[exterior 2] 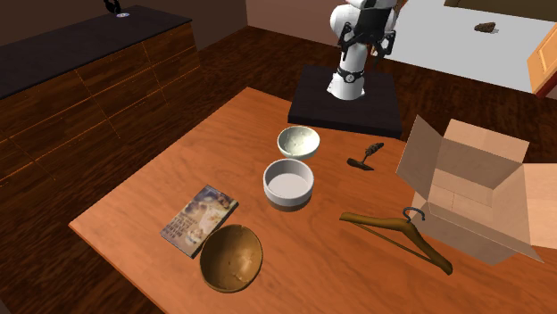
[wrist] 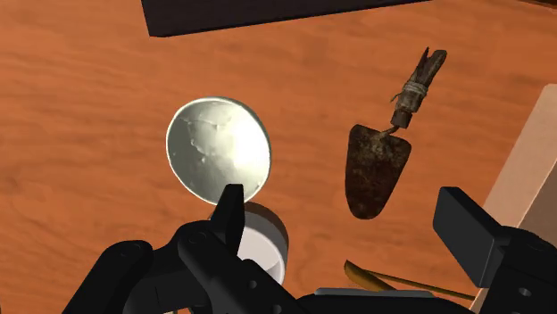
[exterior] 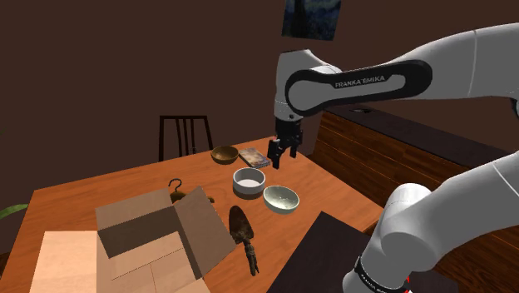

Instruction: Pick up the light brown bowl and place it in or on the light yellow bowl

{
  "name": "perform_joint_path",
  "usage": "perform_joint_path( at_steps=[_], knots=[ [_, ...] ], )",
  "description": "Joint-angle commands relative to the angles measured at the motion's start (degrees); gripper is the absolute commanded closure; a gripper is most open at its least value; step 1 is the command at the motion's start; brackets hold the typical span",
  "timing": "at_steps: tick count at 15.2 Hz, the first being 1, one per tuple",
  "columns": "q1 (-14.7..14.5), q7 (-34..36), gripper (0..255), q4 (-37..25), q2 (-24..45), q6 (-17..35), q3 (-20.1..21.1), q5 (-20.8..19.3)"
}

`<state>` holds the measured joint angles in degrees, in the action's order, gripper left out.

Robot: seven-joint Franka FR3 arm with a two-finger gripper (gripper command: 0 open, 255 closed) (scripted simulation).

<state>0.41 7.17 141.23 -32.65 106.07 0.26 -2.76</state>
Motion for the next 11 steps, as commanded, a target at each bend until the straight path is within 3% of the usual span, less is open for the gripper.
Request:
perform_joint_path(
  at_steps=[1,11],
  knots=[
    [0.33,-1.01,0,0.4,3.49,4.23,-0.81,-0.38],
    [1.3,-5.65,0,-4.76,24.67,21.1,-3.77,-0.25]
  ],
)
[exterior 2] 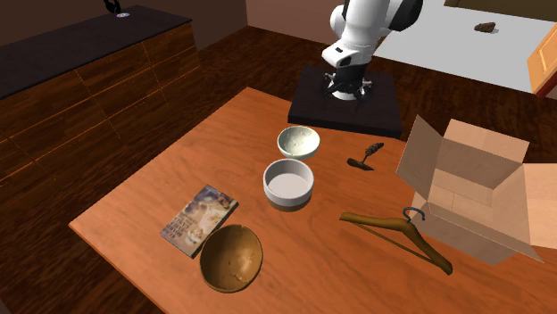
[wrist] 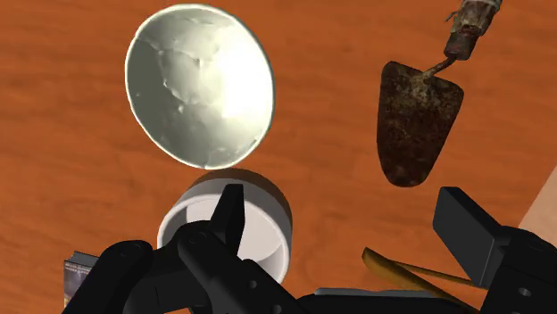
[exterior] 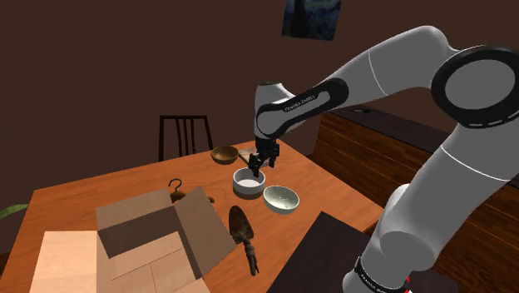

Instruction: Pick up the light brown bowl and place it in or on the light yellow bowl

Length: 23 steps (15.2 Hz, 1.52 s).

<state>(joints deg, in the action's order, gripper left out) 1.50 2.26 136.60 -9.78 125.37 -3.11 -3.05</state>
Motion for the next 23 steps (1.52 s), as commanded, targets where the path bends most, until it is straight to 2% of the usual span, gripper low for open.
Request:
perform_joint_path(
  at_steps=[1,10,18,23],
  knots=[
    [0.3,-1.26,0,-1.1,4.04,3.15,-0.61,0.24],
    [1.7,-6.27,0,-13.25,24.45,11.99,-1.23,3.18],
    [3.82,-9.78,0,-28.85,42.17,14.54,-0.22,5.41],
    [3.96,-9.91,0,-29.21,45.13,17.14,-0.04,5.62]
  ],
)
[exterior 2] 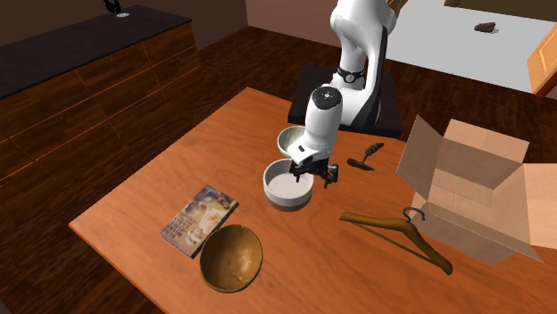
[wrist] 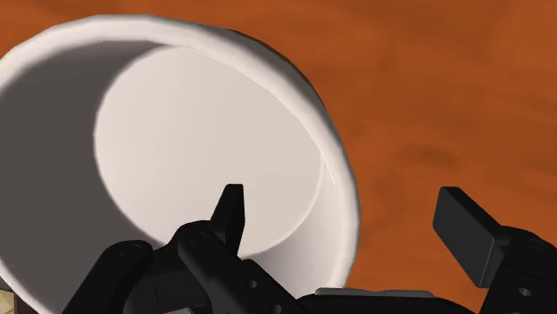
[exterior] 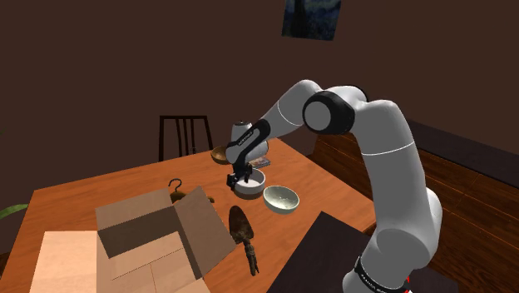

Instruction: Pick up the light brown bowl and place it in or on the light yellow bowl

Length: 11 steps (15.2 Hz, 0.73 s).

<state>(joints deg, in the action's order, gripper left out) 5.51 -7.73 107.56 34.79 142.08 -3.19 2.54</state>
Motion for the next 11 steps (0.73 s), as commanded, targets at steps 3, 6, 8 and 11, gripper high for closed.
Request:
perform_joint_path(
  at_steps=[3,6,8,11],
  knots=[
    [0.02,0.01,0,-0.47,2.14,1.71,0.13,0.13],
    [0.02,0.01,0,-0.48,2.15,1.7,0.13,0.13],
    [0.02,0.01,0,-0.48,2.15,1.7,0.13,0.13],
    [0.02,0.01,255,-0.48,2.14,1.69,0.13,0.13]
  ],
)
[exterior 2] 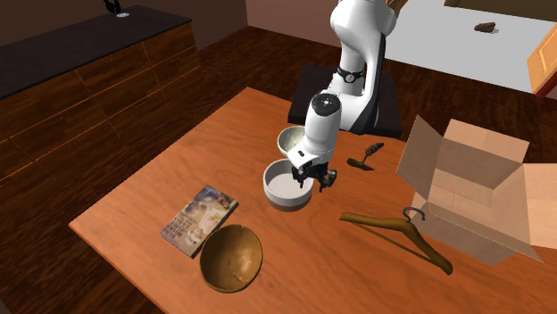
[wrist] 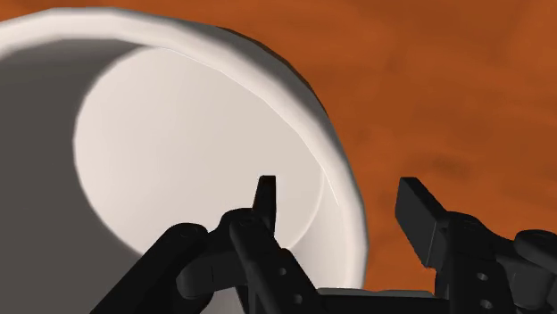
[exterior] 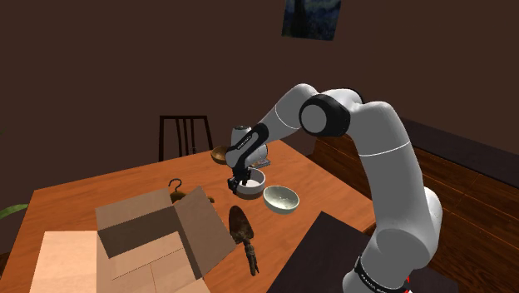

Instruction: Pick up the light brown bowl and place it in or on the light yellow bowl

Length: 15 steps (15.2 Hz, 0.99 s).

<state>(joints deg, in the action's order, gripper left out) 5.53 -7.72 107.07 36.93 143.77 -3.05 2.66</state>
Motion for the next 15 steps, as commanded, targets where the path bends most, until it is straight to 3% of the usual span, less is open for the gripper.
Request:
perform_joint_path(
  at_steps=[1,9,15],
  knots=[
    [0.0,0.0,255,0.0,0.0,0.0,0.0,0.0],
    [0.0,0.0,255,0.0,0.01,0.01,0.0,0.0],
    [-0.16,0.14,255,0.62,-3.64,-3.01,-0.22,-0.24]
  ],
)
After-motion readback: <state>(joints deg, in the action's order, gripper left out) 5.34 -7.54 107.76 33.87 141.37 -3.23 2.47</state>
